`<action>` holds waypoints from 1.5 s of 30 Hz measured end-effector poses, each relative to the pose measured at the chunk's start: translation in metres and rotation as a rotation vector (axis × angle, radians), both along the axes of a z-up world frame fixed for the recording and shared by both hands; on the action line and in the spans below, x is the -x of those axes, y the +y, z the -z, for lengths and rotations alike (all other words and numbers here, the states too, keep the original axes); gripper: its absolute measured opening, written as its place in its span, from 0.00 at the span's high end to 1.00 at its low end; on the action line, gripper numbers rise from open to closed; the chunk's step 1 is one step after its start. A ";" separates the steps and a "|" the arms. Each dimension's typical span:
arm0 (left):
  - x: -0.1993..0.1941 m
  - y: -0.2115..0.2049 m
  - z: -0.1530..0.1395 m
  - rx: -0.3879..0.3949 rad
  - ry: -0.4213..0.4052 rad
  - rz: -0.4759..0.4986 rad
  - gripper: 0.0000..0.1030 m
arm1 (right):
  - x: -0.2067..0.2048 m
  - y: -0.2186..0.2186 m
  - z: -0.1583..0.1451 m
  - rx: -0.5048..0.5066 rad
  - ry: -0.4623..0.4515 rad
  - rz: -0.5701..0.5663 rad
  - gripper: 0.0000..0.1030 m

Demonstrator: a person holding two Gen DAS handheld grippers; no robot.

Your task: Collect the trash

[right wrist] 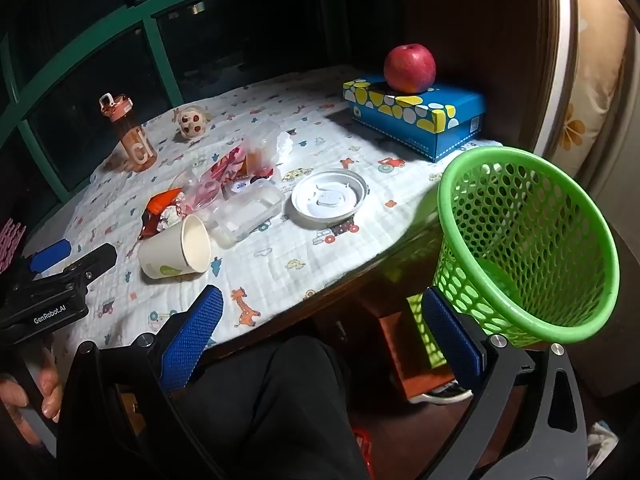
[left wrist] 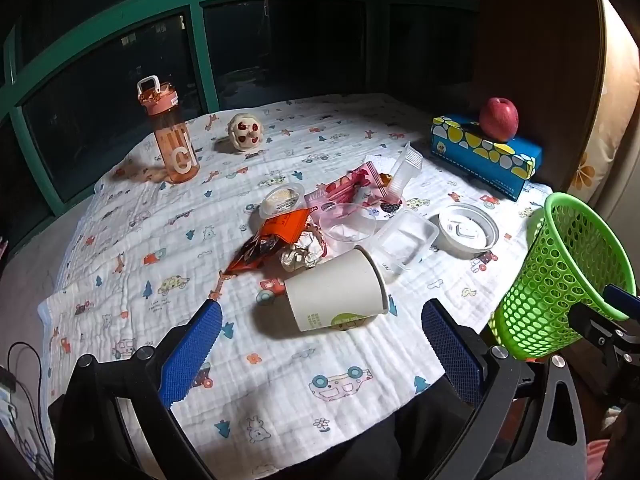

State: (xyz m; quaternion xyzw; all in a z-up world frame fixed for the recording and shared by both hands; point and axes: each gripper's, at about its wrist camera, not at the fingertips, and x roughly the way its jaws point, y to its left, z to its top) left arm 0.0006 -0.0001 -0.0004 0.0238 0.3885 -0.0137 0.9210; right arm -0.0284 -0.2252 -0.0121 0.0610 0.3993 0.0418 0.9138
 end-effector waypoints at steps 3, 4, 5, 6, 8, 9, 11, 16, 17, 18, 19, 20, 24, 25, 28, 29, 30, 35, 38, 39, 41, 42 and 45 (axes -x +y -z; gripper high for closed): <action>-0.001 0.000 0.000 0.002 0.000 0.007 0.06 | 0.000 0.000 0.000 -0.007 0.005 -0.001 0.05; -0.001 0.000 0.000 0.002 0.000 0.008 0.06 | 0.000 -0.001 0.000 -0.010 0.007 0.000 0.05; -0.002 0.001 0.000 0.002 -0.001 0.009 0.06 | 0.000 -0.001 0.000 -0.011 0.008 0.000 0.05; 0.002 0.000 0.000 -0.002 -0.004 0.002 0.06 | 0.000 -0.001 0.000 -0.012 0.008 -0.001 0.05; 0.002 0.001 0.001 -0.002 -0.005 0.000 0.06 | 0.000 -0.001 0.000 -0.012 0.007 -0.001 0.05; 0.002 0.002 0.001 -0.002 -0.006 -0.001 0.06 | 0.000 -0.001 0.000 -0.011 0.007 -0.002 0.05; 0.004 -0.002 0.001 -0.007 -0.009 -0.003 0.06 | 0.001 -0.001 0.000 -0.013 0.006 -0.001 0.05; 0.004 -0.002 0.001 -0.005 -0.010 -0.003 0.06 | 0.001 0.000 0.000 -0.015 0.005 0.000 0.05; 0.004 -0.001 0.000 -0.005 -0.010 -0.003 0.06 | 0.001 0.000 0.000 -0.015 0.005 0.000 0.05; 0.004 0.000 0.000 -0.003 -0.010 -0.002 0.06 | 0.001 0.000 0.000 -0.015 0.005 0.000 0.05; 0.004 0.000 0.000 -0.001 -0.011 -0.001 0.06 | 0.001 0.000 0.000 -0.015 0.005 -0.001 0.05; 0.004 0.000 -0.001 -0.001 -0.011 0.000 0.06 | 0.001 0.000 0.000 -0.015 0.005 0.000 0.05; 0.005 -0.001 -0.001 -0.002 -0.011 0.000 0.06 | 0.001 -0.001 0.001 -0.015 0.004 0.001 0.05; 0.005 0.000 -0.001 -0.001 -0.010 0.000 0.06 | 0.001 -0.001 0.001 -0.016 0.005 0.000 0.05; 0.005 -0.001 0.000 -0.003 -0.010 -0.001 0.06 | 0.002 -0.002 -0.001 -0.016 0.005 0.001 0.05; 0.005 -0.001 0.000 -0.002 -0.009 -0.002 0.06 | 0.002 -0.002 -0.002 -0.016 0.005 0.001 0.05; 0.005 0.000 0.001 0.000 -0.008 -0.002 0.06 | 0.003 -0.002 -0.003 -0.017 0.007 0.000 0.05; 0.006 0.001 0.001 0.001 -0.010 0.000 0.06 | 0.002 -0.001 -0.002 -0.016 0.007 -0.001 0.05; 0.006 0.001 0.003 0.001 -0.010 -0.002 0.06 | 0.002 -0.002 -0.001 -0.018 0.007 -0.001 0.05; 0.006 0.001 0.004 0.003 -0.009 -0.003 0.06 | 0.001 -0.002 0.000 -0.018 0.006 -0.001 0.05; 0.006 0.001 0.004 0.003 -0.009 -0.003 0.06 | 0.001 -0.003 -0.001 -0.020 0.007 -0.001 0.05; 0.006 0.002 0.004 0.005 -0.009 -0.005 0.06 | 0.001 -0.002 -0.002 -0.020 0.008 -0.002 0.05; 0.006 0.002 0.004 0.004 -0.009 -0.003 0.06 | 0.001 -0.001 0.001 -0.020 0.007 -0.001 0.05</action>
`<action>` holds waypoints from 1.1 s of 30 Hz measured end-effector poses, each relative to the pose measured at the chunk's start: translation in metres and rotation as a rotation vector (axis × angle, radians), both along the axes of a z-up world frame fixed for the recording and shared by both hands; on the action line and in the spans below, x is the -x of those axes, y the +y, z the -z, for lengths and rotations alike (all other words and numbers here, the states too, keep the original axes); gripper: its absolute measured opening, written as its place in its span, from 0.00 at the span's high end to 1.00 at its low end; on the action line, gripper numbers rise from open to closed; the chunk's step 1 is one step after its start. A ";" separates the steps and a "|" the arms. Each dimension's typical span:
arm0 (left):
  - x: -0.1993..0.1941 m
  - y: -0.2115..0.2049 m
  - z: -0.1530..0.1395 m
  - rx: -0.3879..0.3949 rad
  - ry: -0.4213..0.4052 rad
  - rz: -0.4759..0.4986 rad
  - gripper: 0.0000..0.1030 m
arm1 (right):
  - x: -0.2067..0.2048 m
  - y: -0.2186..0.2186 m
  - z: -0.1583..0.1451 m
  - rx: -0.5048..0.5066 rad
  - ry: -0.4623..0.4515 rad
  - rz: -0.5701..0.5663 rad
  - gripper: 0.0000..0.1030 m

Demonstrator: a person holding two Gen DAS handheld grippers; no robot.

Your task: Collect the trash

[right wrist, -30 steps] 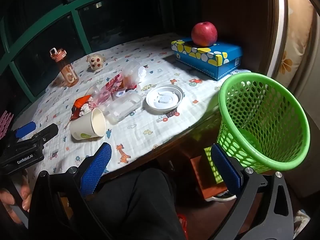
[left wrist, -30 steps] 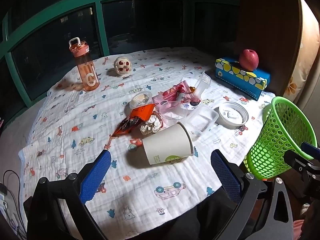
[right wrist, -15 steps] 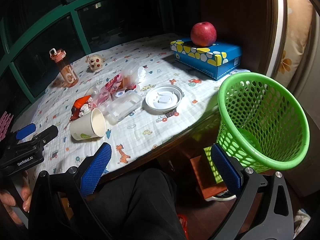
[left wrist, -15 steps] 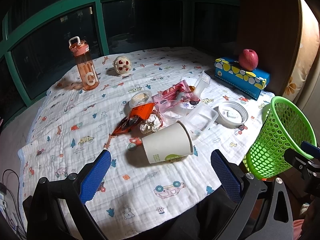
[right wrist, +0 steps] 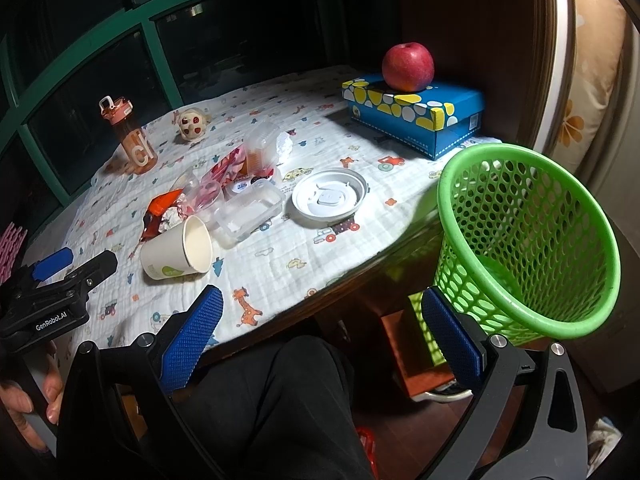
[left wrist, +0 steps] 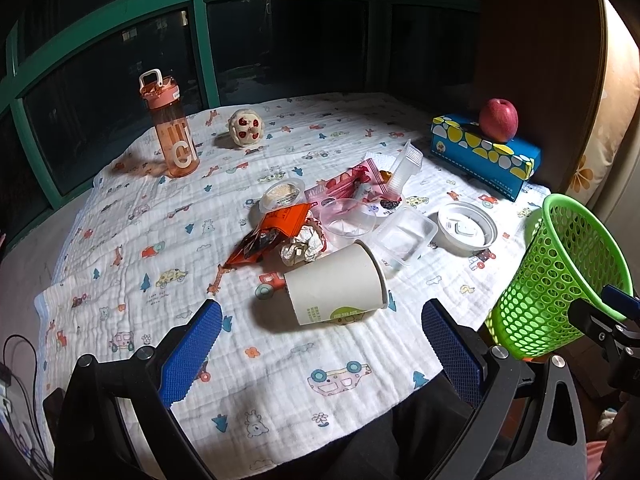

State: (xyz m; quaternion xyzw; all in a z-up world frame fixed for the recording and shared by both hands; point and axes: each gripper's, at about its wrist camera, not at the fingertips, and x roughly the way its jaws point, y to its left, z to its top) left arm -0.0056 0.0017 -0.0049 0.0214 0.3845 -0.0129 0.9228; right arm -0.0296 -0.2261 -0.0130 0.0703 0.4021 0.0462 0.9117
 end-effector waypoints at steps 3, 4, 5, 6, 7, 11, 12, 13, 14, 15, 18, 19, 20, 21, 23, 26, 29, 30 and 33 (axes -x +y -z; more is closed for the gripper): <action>0.000 0.000 0.001 0.001 0.001 0.001 0.06 | 0.000 0.000 0.000 0.001 0.000 0.000 0.05; 0.000 0.000 0.001 0.002 0.001 0.000 0.06 | 0.000 0.000 0.000 0.000 0.000 0.000 0.05; 0.000 0.001 0.002 0.004 0.003 -0.001 0.06 | 0.000 0.000 0.000 0.000 0.000 0.001 0.05; 0.000 0.001 0.002 0.004 0.003 0.000 0.06 | 0.000 0.000 0.000 0.000 0.000 0.001 0.05; 0.000 0.000 0.003 0.004 0.003 0.000 0.06 | 0.000 0.000 0.000 0.000 0.000 0.001 0.05; 0.000 0.001 0.003 0.006 0.005 -0.002 0.06 | 0.000 0.001 0.000 0.000 0.000 0.001 0.05; 0.000 0.001 0.003 0.006 0.006 -0.002 0.06 | 0.000 0.001 0.000 0.000 0.000 0.001 0.05; 0.000 0.001 0.003 0.006 0.006 -0.002 0.06 | 0.000 0.001 0.001 0.000 0.000 0.000 0.05; 0.000 0.000 0.003 0.007 0.008 -0.002 0.06 | 0.000 0.001 0.001 0.001 0.001 0.000 0.05; 0.000 0.000 0.004 0.008 0.008 -0.003 0.06 | 0.000 0.001 0.001 0.002 0.001 0.000 0.05; 0.000 0.000 0.003 0.007 0.007 -0.003 0.06 | 0.000 0.002 0.002 0.001 0.003 -0.001 0.05; 0.000 0.000 0.004 0.008 0.007 -0.004 0.06 | 0.000 0.002 0.003 0.001 0.003 -0.001 0.05; 0.000 0.000 0.003 0.006 0.007 -0.003 0.06 | 0.000 0.003 0.003 0.000 0.003 -0.002 0.05; 0.000 0.001 0.003 0.006 0.008 -0.003 0.06 | 0.000 0.002 0.003 0.000 0.003 -0.001 0.05; 0.000 0.001 0.004 0.007 0.009 -0.004 0.06 | -0.001 0.002 0.002 0.000 0.003 -0.001 0.05; 0.000 0.001 0.004 0.008 0.009 -0.004 0.06 | -0.001 0.001 0.002 0.000 0.003 -0.001 0.05; 0.000 0.001 0.005 0.007 0.009 -0.003 0.06 | -0.001 0.002 0.003 0.000 0.005 -0.002 0.05; 0.000 0.001 0.004 0.008 0.009 -0.002 0.06 | -0.002 0.002 0.003 0.000 0.005 -0.002 0.05; 0.000 0.002 0.004 0.008 0.009 -0.001 0.06 | -0.002 0.003 0.005 0.001 0.008 -0.003 0.05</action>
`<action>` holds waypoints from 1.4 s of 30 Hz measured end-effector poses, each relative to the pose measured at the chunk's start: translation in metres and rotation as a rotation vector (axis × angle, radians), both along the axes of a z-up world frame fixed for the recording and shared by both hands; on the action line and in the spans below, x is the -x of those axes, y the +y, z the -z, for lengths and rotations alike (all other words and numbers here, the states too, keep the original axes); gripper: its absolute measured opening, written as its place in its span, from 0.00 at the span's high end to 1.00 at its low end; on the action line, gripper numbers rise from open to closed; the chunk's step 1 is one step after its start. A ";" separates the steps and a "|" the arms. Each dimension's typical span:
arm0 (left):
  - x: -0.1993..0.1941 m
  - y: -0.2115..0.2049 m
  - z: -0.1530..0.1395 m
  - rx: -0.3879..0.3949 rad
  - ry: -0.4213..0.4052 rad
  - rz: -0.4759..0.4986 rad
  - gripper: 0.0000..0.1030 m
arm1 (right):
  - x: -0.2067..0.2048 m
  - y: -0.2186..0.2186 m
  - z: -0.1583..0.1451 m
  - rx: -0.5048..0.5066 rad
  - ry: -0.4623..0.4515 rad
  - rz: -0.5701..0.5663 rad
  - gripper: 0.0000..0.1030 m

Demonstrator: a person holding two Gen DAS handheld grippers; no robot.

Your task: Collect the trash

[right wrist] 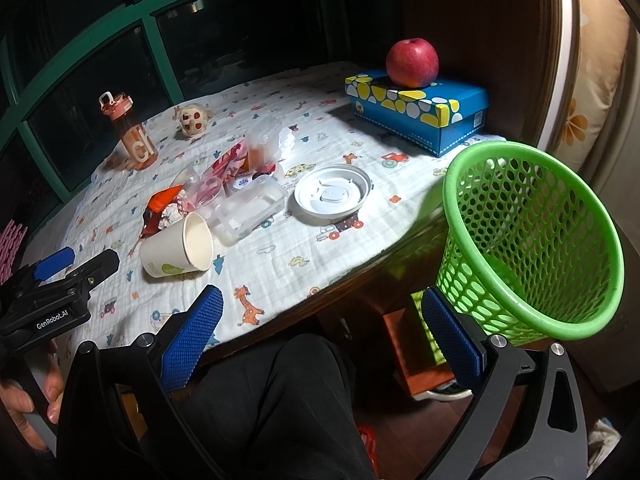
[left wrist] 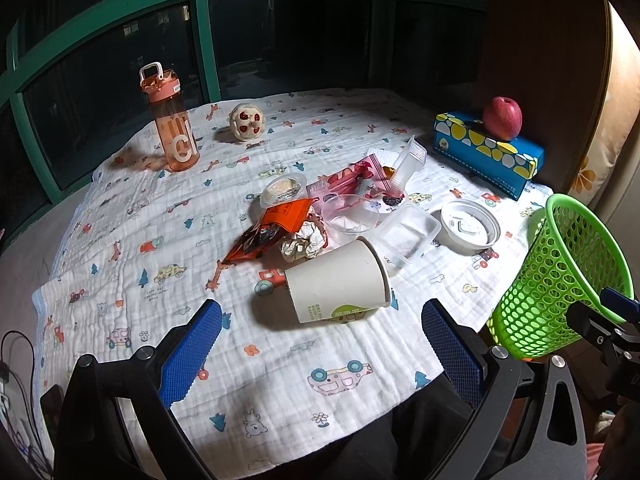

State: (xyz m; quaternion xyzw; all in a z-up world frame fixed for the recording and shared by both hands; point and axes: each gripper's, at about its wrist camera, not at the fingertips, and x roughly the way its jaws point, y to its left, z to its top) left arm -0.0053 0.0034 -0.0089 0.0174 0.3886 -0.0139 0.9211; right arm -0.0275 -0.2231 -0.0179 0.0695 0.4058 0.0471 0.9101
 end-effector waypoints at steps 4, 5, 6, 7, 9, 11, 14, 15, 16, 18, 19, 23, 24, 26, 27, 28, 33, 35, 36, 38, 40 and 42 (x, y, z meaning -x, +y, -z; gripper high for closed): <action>0.001 0.000 0.002 0.001 0.002 -0.001 0.06 | -0.001 0.001 0.001 0.000 0.003 -0.001 0.05; 0.001 0.000 0.003 0.001 0.004 -0.002 0.06 | -0.002 0.001 0.002 0.000 0.004 -0.002 0.05; 0.001 0.001 0.004 0.001 0.005 -0.002 0.06 | -0.005 0.000 0.001 -0.001 0.007 -0.004 0.05; 0.002 0.000 0.005 0.000 0.007 -0.003 0.06 | -0.005 0.000 0.002 -0.001 0.008 -0.004 0.05; 0.000 0.002 0.005 0.001 0.007 -0.003 0.06 | -0.005 0.000 0.002 -0.002 0.010 -0.006 0.05; -0.002 0.004 0.006 0.003 0.011 -0.005 0.06 | -0.007 0.000 0.003 -0.001 0.014 -0.008 0.05; -0.005 0.007 0.007 0.006 0.019 -0.008 0.06 | -0.009 0.000 0.004 0.000 0.019 -0.011 0.05; -0.005 0.007 0.008 0.005 0.021 -0.010 0.06 | -0.010 0.001 0.005 0.001 0.021 -0.013 0.05; -0.008 0.008 0.007 0.005 0.023 -0.011 0.06 | -0.011 0.001 0.005 0.000 0.023 -0.014 0.05; -0.010 0.010 0.007 0.007 0.028 -0.016 0.06 | -0.013 0.002 0.005 0.001 0.027 -0.019 0.05; -0.011 0.011 0.006 0.007 0.029 -0.019 0.06 | -0.014 0.002 0.006 0.002 0.028 -0.020 0.05; -0.016 0.015 0.006 0.008 0.037 -0.030 0.06 | -0.019 0.005 0.007 0.006 0.034 -0.029 0.05; -0.017 0.016 0.006 0.008 0.039 -0.032 0.06 | -0.020 0.006 0.008 0.006 0.034 -0.032 0.05; -0.019 0.018 0.006 0.007 0.044 -0.039 0.06 | -0.023 0.007 0.009 0.009 0.038 -0.036 0.05; -0.020 0.020 0.007 0.008 0.046 -0.042 0.06 | -0.024 0.007 0.009 0.009 0.039 -0.039 0.05; -0.021 0.021 0.007 0.008 0.048 -0.044 0.06 | -0.026 0.008 0.010 0.010 0.040 -0.040 0.05; -0.028 0.028 0.013 0.019 0.067 -0.047 0.06 | -0.032 0.007 0.012 0.008 0.044 -0.042 0.05; -0.030 0.028 0.014 0.020 0.071 -0.025 0.06 | -0.034 0.007 0.013 0.010 0.043 -0.044 0.05; -0.032 0.029 0.015 0.025 0.074 -0.004 0.06 | -0.036 0.007 0.013 0.013 0.045 -0.046 0.05; -0.034 0.027 0.015 0.011 0.070 0.032 0.06 | -0.039 0.007 0.014 0.018 0.045 -0.047 0.05; -0.037 0.026 0.017 -0.009 0.071 0.088 0.06 | -0.042 0.006 0.015 0.018 0.047 -0.047 0.05; -0.041 0.025 0.018 -0.022 0.078 0.153 0.06 | -0.045 0.005 0.016 0.019 0.050 -0.048 0.05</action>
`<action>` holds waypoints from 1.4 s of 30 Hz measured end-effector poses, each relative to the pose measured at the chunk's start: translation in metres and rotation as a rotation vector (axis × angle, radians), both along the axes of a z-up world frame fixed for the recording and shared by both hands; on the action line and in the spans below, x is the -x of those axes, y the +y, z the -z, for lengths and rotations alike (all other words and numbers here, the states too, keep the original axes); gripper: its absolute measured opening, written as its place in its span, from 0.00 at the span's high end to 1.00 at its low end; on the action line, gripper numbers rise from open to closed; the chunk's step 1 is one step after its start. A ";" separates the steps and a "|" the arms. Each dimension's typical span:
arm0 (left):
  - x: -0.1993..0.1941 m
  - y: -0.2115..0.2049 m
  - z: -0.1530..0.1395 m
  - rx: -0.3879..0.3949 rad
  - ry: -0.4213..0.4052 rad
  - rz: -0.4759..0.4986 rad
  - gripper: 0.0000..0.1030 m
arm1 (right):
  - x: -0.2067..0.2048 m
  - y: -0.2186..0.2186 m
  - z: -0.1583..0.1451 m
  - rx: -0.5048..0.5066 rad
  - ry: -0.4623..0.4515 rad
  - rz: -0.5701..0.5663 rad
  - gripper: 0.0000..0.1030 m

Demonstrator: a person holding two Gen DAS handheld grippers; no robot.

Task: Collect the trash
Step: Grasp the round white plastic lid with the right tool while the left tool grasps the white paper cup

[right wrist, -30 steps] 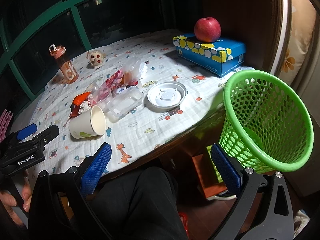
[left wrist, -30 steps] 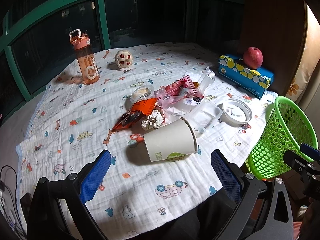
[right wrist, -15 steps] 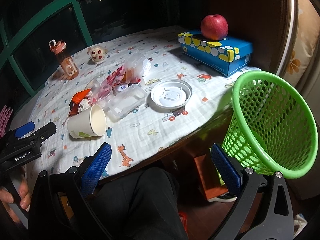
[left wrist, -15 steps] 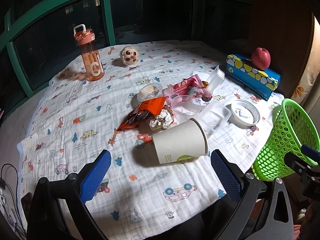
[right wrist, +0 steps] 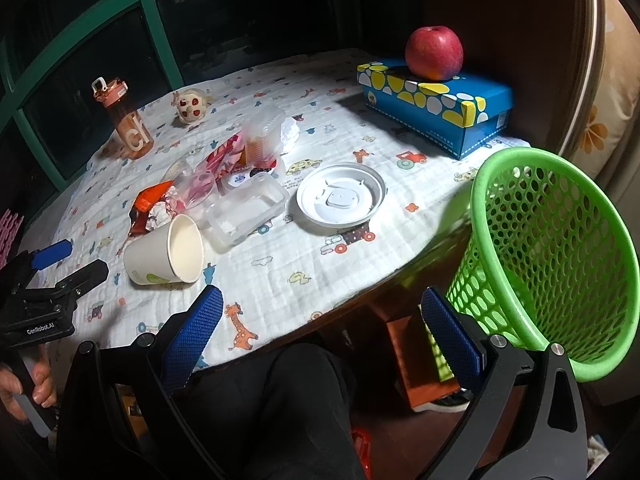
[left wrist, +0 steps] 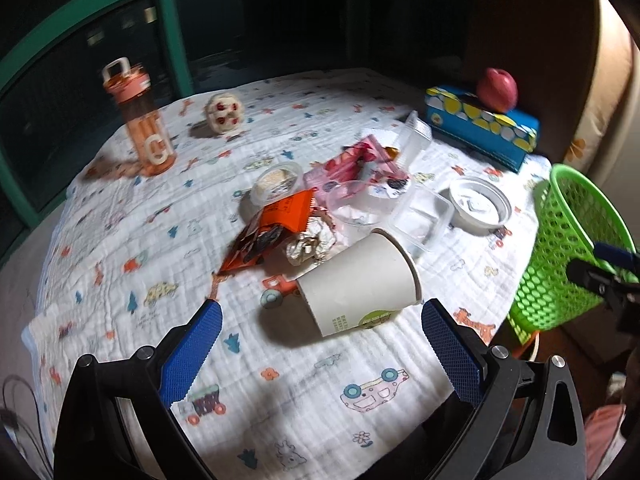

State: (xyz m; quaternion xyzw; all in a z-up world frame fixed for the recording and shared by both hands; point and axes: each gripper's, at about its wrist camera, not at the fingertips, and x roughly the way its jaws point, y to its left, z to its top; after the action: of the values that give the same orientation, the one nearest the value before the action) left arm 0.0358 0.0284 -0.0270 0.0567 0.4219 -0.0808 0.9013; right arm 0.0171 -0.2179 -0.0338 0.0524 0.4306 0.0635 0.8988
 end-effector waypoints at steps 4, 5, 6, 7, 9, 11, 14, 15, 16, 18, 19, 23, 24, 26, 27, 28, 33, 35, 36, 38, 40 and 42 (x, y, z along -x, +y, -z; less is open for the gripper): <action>-0.008 -0.006 0.004 -0.040 0.005 0.128 0.06 | -0.005 0.001 0.003 0.004 0.009 -0.003 0.05; -0.008 -0.009 0.005 -0.052 0.006 0.158 0.06 | -0.006 0.002 0.004 0.004 0.012 -0.004 0.05; -0.011 -0.012 0.007 -0.065 0.012 0.201 0.06 | -0.008 0.002 0.005 0.004 0.014 -0.005 0.05; -0.013 -0.014 0.009 -0.079 0.015 0.225 0.06 | -0.009 0.003 0.005 0.004 0.016 -0.007 0.05; -0.018 -0.019 0.013 -0.103 0.026 0.269 0.06 | -0.011 0.004 0.006 0.005 0.017 -0.012 0.05; -0.024 -0.023 0.018 -0.122 0.036 0.314 0.06 | -0.014 0.005 0.007 0.006 0.018 -0.014 0.05; -0.033 -0.029 0.022 -0.129 0.056 0.377 0.06 | -0.017 0.005 0.009 0.003 0.023 -0.012 0.05; -0.037 -0.030 0.025 -0.139 0.063 0.390 0.06 | -0.019 0.005 0.009 0.001 0.026 -0.011 0.05; -0.040 -0.032 0.027 -0.141 0.072 0.407 0.06 | -0.020 0.005 0.010 0.000 0.028 -0.010 0.05; -0.046 -0.035 0.033 -0.150 0.089 0.439 0.06 | -0.023 0.004 0.012 0.000 0.034 -0.008 0.05; -0.048 -0.035 0.036 -0.153 0.096 0.453 0.06 | -0.024 0.004 0.012 -0.001 0.037 -0.007 0.05; -0.059 -0.037 0.044 -0.161 0.132 0.490 0.06 | -0.030 0.003 0.016 -0.001 0.050 -0.011 0.05; -0.061 -0.037 0.045 -0.160 0.140 0.502 0.06 | -0.032 0.003 0.018 -0.002 0.055 -0.011 0.05; -0.064 -0.039 0.048 -0.165 0.149 0.527 0.06 | -0.036 0.004 0.020 -0.006 0.064 -0.015 0.05; -0.066 -0.040 0.050 -0.167 0.156 0.541 0.06 | -0.037 0.003 0.022 -0.006 0.068 -0.016 0.05; -0.067 -0.041 0.052 -0.172 0.160 0.549 0.06 | -0.039 0.003 0.023 -0.005 0.070 -0.020 0.05; -0.073 -0.046 0.061 -0.175 0.197 0.575 0.06 | -0.047 0.003 0.026 0.001 0.066 -0.040 0.05; -0.076 -0.047 0.064 -0.171 0.206 0.573 0.06 | -0.053 0.002 0.027 0.001 0.064 -0.047 0.05; -0.076 -0.047 0.065 -0.166 0.206 0.574 0.06 | -0.057 0.000 0.028 0.003 0.063 -0.049 0.05; -0.075 -0.047 0.064 -0.154 0.202 0.580 0.07 | -0.063 -0.003 0.029 0.000 0.062 -0.044 0.05; -0.074 -0.049 0.063 -0.148 0.199 0.586 0.14 | -0.071 -0.007 0.032 -0.013 0.068 -0.044 0.05; -0.073 -0.049 0.063 -0.147 0.200 0.580 0.18 | -0.081 -0.010 0.036 -0.023 0.078 -0.045 0.05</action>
State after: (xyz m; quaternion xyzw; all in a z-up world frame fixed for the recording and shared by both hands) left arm 0.1087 -0.0211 -0.0897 0.2316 0.4792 -0.3091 0.7881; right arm 0.0979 -0.2283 -0.0701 0.0551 0.4656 0.0865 0.8790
